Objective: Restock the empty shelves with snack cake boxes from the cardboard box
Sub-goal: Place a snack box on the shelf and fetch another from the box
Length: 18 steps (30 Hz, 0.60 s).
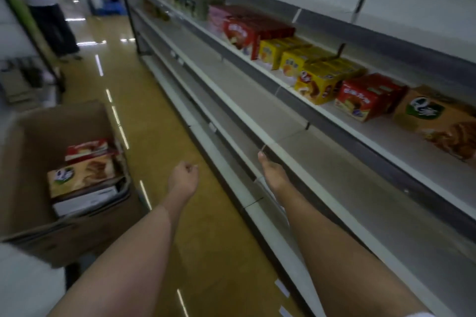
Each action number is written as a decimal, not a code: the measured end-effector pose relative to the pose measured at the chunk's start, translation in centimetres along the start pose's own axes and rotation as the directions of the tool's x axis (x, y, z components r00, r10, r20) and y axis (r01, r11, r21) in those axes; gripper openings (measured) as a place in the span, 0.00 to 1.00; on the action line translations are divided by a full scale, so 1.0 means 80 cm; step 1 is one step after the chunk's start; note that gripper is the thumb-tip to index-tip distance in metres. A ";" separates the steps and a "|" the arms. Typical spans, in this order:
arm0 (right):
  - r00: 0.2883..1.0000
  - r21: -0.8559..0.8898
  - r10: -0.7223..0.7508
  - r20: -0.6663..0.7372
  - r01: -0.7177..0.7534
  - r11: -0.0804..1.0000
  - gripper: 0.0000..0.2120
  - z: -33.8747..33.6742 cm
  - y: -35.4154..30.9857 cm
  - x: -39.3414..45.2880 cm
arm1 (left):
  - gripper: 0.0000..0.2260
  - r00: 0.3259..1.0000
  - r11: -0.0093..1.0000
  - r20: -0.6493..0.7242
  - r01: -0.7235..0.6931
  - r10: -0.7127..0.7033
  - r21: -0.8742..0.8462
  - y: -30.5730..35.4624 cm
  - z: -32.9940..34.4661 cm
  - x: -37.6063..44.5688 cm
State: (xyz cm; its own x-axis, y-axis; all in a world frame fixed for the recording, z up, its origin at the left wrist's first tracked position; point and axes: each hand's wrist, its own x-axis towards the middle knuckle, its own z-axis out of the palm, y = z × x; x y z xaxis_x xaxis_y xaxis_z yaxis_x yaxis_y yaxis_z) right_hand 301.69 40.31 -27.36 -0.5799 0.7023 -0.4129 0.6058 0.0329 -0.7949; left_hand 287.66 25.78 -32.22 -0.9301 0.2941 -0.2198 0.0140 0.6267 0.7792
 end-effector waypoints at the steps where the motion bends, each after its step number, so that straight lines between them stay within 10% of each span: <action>1: 0.999 -0.021 0.006 0.039 -0.005 1.000 0.32 0.025 -0.005 -0.005 | 0.16 1.000 1.000 -0.013 0.028 -0.028 0.011 -0.021 -0.021 0.000; 18: 0.947 -0.136 0.055 0.318 -0.012 0.991 0.38 0.328 -0.084 -0.039 | 0.17 0.940 0.954 -0.176 0.299 -0.291 0.021 -0.238 -0.256 0.037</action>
State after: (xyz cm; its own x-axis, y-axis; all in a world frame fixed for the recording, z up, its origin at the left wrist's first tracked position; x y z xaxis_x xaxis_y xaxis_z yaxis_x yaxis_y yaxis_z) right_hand 285.13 19.22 -32.45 -0.6888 0.4405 -0.5757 0.6810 0.1208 -0.7223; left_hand 277.10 -0.04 -35.65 -0.9433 -0.0327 -0.3303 -0.2572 0.7010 0.6652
